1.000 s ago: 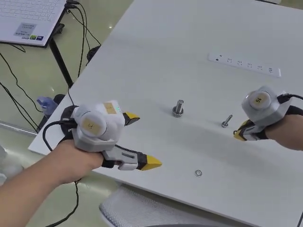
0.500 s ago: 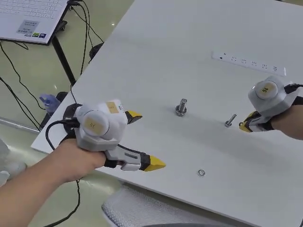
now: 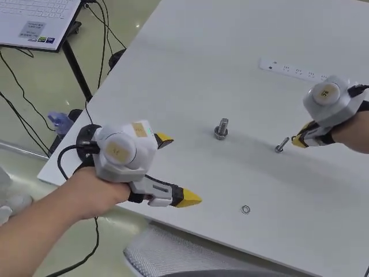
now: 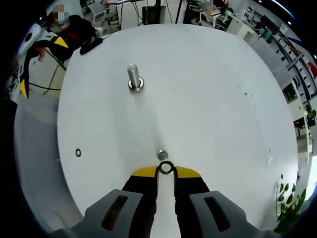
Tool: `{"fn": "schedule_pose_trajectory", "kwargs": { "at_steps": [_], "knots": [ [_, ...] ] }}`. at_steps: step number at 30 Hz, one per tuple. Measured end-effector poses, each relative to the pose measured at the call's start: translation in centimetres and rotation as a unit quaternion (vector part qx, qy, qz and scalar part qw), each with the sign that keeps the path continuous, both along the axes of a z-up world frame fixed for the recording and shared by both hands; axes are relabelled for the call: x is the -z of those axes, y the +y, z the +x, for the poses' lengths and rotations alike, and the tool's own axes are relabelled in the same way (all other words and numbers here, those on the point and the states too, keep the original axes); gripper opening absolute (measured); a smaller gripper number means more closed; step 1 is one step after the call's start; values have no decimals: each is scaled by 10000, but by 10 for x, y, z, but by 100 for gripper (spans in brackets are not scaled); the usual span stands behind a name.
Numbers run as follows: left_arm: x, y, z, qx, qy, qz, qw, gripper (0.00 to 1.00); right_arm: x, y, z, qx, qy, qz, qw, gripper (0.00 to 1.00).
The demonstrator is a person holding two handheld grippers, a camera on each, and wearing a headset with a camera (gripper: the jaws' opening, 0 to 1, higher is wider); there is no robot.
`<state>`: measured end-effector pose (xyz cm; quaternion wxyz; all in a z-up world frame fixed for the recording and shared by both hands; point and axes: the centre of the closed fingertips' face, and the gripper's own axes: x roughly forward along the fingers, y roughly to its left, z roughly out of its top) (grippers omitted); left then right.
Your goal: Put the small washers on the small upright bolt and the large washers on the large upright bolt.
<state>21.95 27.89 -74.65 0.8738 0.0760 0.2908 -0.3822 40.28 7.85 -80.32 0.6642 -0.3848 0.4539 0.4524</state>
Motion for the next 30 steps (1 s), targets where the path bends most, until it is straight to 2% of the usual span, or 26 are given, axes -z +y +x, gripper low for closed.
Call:
{"fn": "schedule_pose_trajectory", "kwargs": {
  "at_steps": [13,18,30],
  "knots": [
    [7,6,-1,-76,68,84,9999,94,4,11,-2,-118,88,45,9999,12],
    [5,7,2,-108,43,50,9999,94,6,13,-2,-157,106,15,9998,12],
    [10,7,3,-111,113,39,9999,92,14,14,-1,-214,158,-66,9996,12]
  ]
}}
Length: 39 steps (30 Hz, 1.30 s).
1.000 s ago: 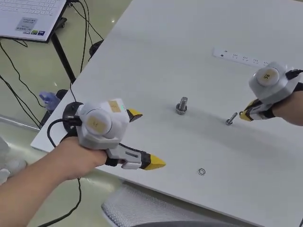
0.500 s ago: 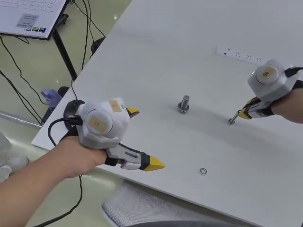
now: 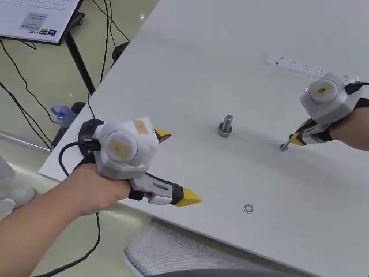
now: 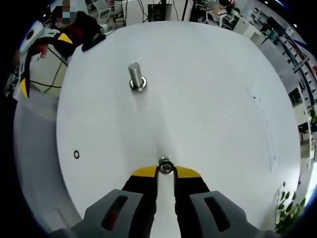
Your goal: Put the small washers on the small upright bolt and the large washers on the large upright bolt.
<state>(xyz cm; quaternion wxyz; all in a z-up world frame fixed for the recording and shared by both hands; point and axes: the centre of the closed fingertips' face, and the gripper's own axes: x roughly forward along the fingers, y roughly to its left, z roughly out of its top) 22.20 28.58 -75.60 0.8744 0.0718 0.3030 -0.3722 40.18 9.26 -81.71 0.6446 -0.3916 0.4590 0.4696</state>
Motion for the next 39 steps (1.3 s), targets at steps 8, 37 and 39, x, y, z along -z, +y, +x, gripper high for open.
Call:
{"fn": "schedule_pose_trajectory", "kwargs": {
  "at_steps": [8,37,39],
  "knots": [
    [2,0,0,8,46,10,10000,92,7,0,0,-35,23,-47,10000,12],
    [9,5,-6,5,198,75,9998,88,40,-1,-1,-95,168,-189,9996,13],
    [9,6,-6,-7,202,74,9998,88,41,-1,-2,-96,166,-206,9996,13]
  ]
}}
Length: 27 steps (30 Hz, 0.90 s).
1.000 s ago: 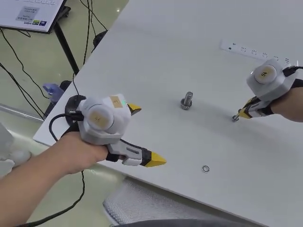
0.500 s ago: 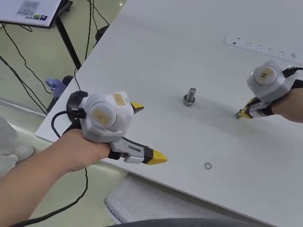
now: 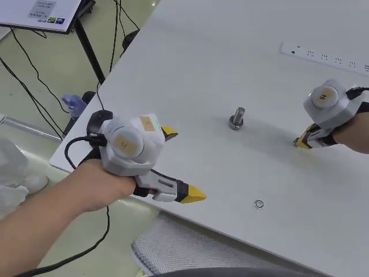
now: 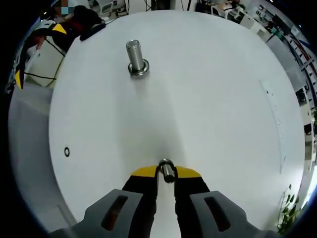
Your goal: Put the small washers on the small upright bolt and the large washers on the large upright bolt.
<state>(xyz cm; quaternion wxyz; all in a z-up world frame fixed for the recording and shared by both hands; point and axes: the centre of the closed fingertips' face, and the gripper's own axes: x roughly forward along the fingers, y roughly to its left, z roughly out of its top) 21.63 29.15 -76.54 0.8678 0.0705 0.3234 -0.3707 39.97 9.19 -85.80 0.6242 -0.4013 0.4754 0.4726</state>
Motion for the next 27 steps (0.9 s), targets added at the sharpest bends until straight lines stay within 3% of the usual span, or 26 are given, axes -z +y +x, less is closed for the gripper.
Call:
{"fn": "schedule_pose_trajectory", "kwargs": {
  "at_steps": [20,27],
  "knots": [
    [3,2,-6,6,16,-33,10000,85,2,0,-4,-15,-11,-50,10000,13],
    [4,2,-8,-14,30,-17,10000,85,-2,2,-1,-37,-98,6,9999,20]
  ]
}}
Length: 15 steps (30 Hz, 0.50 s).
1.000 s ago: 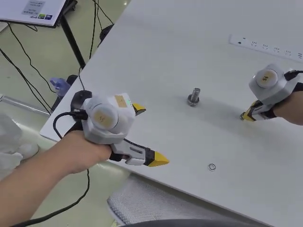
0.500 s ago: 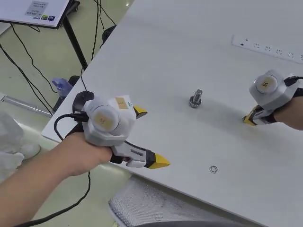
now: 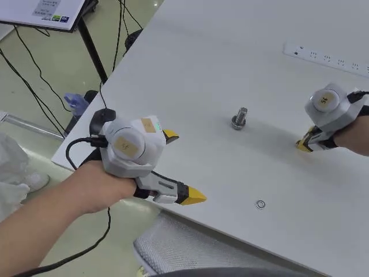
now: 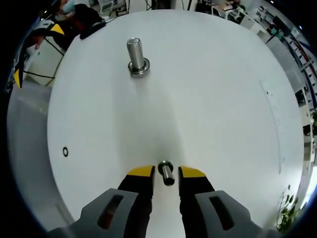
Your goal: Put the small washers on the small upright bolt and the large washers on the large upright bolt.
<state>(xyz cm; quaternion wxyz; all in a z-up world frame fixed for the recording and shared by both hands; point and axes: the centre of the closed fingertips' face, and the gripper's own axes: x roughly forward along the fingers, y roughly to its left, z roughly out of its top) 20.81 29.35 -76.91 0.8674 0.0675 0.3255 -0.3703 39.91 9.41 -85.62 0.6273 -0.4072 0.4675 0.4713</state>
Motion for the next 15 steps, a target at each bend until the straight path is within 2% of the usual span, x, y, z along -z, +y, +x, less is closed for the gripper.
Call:
{"fn": "schedule_pose_trajectory", "kwargs": {
  "at_steps": [5,15],
  "knots": [
    [-2,-1,0,-15,-21,-15,10000,85,-4,-2,2,-16,-12,-16,10000,20],
    [-5,-1,-5,15,-40,34,10000,85,-21,-6,-2,-64,-72,8,10000,20]
  ]
}}
